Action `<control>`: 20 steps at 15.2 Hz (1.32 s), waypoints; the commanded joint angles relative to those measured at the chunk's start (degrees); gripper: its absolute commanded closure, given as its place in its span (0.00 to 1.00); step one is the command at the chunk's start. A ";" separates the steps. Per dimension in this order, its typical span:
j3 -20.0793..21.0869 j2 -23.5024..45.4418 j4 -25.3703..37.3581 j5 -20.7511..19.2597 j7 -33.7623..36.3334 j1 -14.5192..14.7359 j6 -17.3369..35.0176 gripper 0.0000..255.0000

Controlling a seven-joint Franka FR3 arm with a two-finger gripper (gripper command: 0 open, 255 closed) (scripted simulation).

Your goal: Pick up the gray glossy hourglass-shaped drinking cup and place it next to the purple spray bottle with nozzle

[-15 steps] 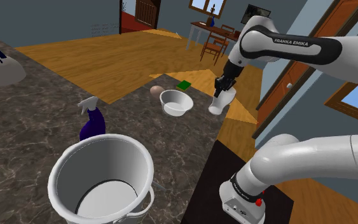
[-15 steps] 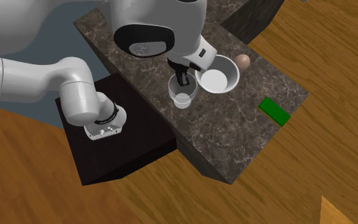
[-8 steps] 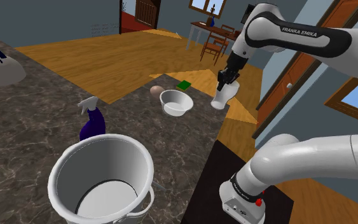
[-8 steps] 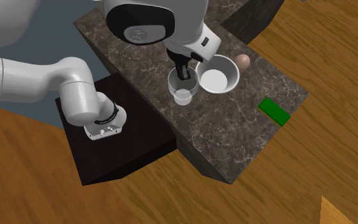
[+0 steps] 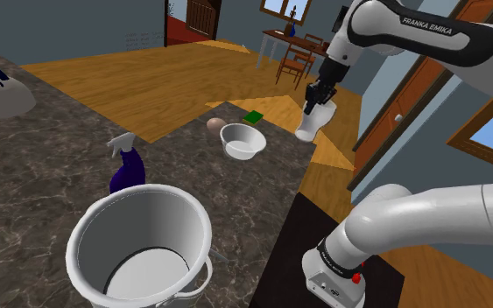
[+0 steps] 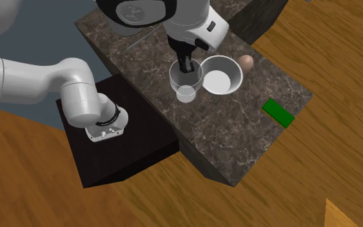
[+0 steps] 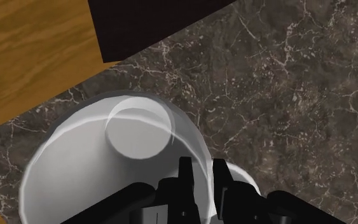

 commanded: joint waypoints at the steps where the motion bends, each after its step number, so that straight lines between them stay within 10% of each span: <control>1: 0.11 0.25 1.78 0.11 0.09 0.09 -1.52 1.00; 20: 1.54 5.18 19.34 1.67 1.90 1.26 -14.13 1.00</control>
